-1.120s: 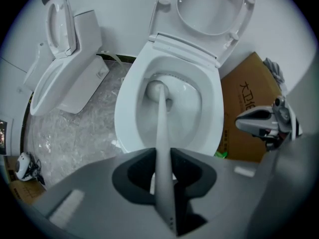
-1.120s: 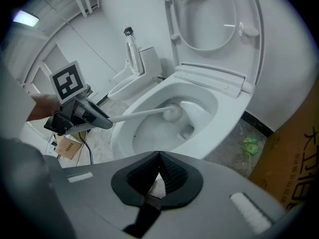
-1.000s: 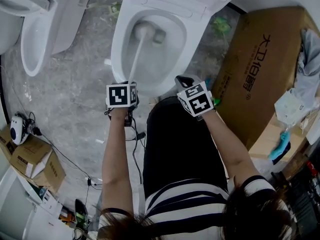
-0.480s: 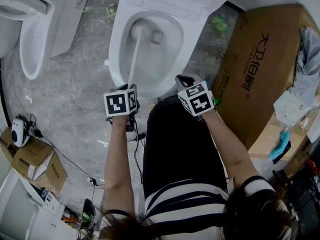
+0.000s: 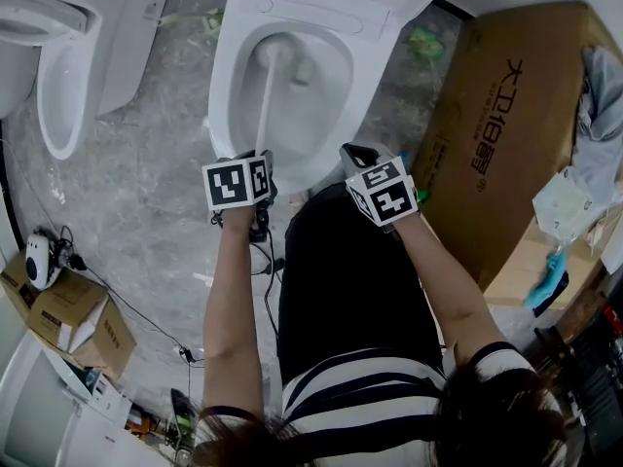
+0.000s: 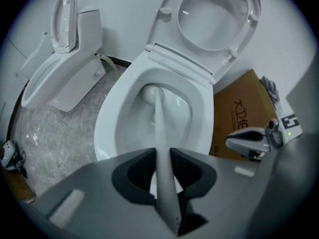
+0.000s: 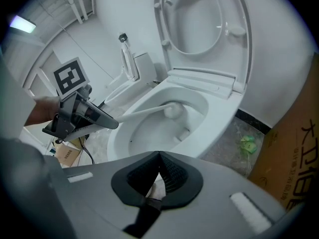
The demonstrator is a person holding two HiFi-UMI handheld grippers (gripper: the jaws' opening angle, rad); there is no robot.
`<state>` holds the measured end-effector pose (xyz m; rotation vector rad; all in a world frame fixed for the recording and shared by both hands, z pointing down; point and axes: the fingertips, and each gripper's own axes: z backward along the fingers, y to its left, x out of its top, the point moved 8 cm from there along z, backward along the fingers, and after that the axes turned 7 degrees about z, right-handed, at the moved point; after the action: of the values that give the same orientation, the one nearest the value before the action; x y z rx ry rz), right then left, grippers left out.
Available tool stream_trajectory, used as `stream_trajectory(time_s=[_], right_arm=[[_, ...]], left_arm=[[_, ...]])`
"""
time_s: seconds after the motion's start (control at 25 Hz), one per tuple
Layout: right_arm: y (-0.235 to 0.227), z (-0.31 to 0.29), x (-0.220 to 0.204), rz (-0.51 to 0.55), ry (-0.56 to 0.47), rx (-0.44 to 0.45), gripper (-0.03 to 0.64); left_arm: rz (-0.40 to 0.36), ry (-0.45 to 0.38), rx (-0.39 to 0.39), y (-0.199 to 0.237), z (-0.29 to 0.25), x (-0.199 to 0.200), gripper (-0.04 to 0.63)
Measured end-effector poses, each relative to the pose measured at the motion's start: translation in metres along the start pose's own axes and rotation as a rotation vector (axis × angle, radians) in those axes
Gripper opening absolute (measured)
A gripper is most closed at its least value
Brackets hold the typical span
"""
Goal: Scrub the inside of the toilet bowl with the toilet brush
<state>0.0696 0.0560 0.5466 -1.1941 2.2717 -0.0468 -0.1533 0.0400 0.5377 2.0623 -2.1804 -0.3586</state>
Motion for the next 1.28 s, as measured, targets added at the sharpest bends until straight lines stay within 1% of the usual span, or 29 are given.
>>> stream_trajectory(time_s=[0.28, 0.44, 0.64, 0.8, 1.04, 1.16, 1.28], right_arm=[[-0.001, 0.001, -0.001, -0.01, 0.005, -0.003, -0.005], [-0.001, 0.002, -0.001, -0.013, 0.004, -0.005, -0.005], [-0.001, 0.003, -0.001, -0.012, 0.004, -0.007, -0.005], [0.0, 0.003, -0.001, -0.011, 0.005, -0.007, -0.005], [0.004, 0.003, 0.0, 0.004, 0.008, -0.001, -0.005], [0.009, 0.003, 0.001, 0.014, 0.009, 0.004, -0.005], [0.012, 0.003, 0.001, 0.025, 0.011, 0.007, -0.005]], left_arm=[[-0.055, 0.024, -0.032, -0.017, -0.005, -0.001, 0.0], [-0.116, 0.048, -0.065, -0.032, -0.009, -0.005, 0.0], [-0.157, 0.079, -0.114, -0.043, -0.009, -0.015, 0.0], [-0.222, 0.105, -0.118, -0.045, -0.005, -0.023, 0.0], [-0.286, 0.161, -0.116, -0.045, 0.005, -0.04, 0.0], [-0.302, 0.189, -0.117, -0.042, 0.011, -0.053, 0.0], [-0.299, 0.214, -0.12, -0.037, 0.019, -0.067, 0.0]])
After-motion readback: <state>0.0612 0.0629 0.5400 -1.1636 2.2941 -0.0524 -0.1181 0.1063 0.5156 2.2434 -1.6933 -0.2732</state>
